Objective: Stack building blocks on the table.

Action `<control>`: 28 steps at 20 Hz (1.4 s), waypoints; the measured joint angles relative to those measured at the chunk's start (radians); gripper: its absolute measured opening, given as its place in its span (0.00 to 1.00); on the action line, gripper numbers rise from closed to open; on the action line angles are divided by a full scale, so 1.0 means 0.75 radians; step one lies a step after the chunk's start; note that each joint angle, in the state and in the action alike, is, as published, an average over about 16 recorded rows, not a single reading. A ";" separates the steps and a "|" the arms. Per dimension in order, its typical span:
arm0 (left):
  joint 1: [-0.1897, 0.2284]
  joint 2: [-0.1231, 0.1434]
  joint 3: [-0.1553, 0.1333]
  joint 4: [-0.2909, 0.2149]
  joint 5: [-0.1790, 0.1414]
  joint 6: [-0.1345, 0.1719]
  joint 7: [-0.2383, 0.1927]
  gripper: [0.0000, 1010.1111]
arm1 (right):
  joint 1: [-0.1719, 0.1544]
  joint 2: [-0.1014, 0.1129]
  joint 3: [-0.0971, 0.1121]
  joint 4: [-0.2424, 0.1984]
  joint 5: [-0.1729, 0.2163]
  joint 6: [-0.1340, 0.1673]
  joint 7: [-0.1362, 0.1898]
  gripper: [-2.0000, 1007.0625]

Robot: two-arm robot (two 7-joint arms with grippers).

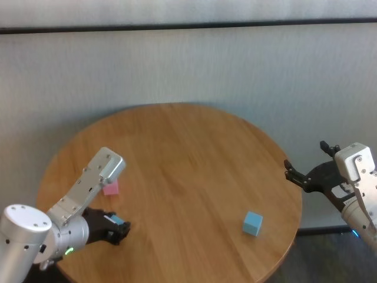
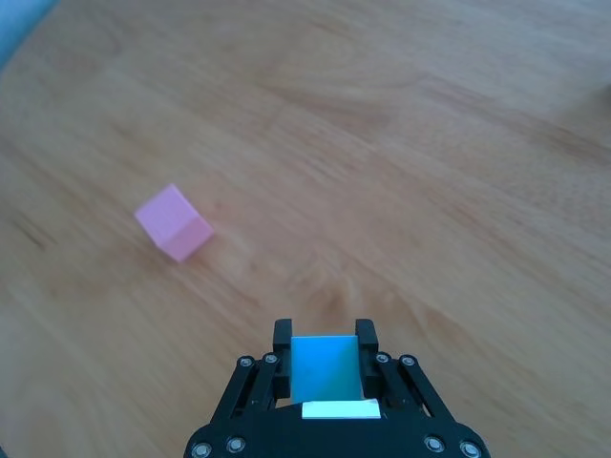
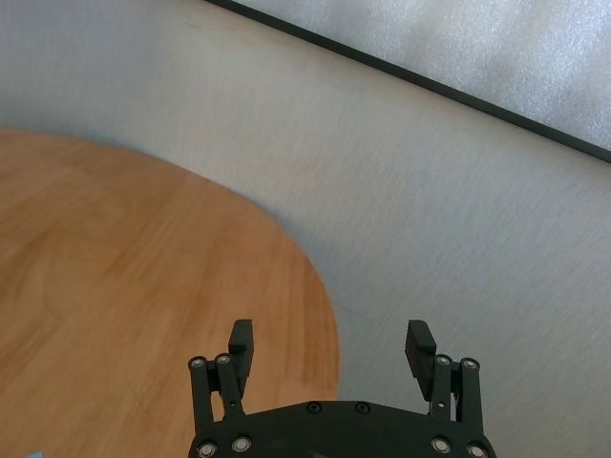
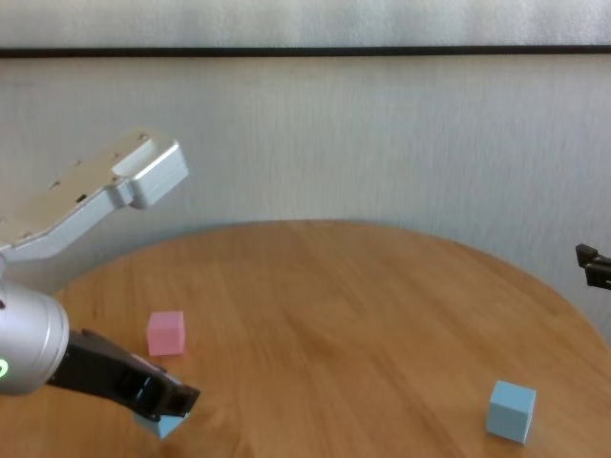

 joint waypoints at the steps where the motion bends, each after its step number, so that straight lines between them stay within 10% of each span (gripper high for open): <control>1: -0.012 0.005 0.010 0.006 0.007 -0.015 -0.016 0.40 | 0.000 0.000 0.000 0.000 0.000 0.000 0.000 1.00; 10: -0.151 0.010 0.118 0.097 0.065 -0.131 -0.175 0.40 | 0.000 0.000 0.000 0.000 0.000 0.000 0.000 1.00; 28: -0.333 -0.096 0.277 0.333 0.130 -0.259 -0.377 0.40 | 0.000 0.000 0.000 0.000 0.000 0.000 0.000 1.00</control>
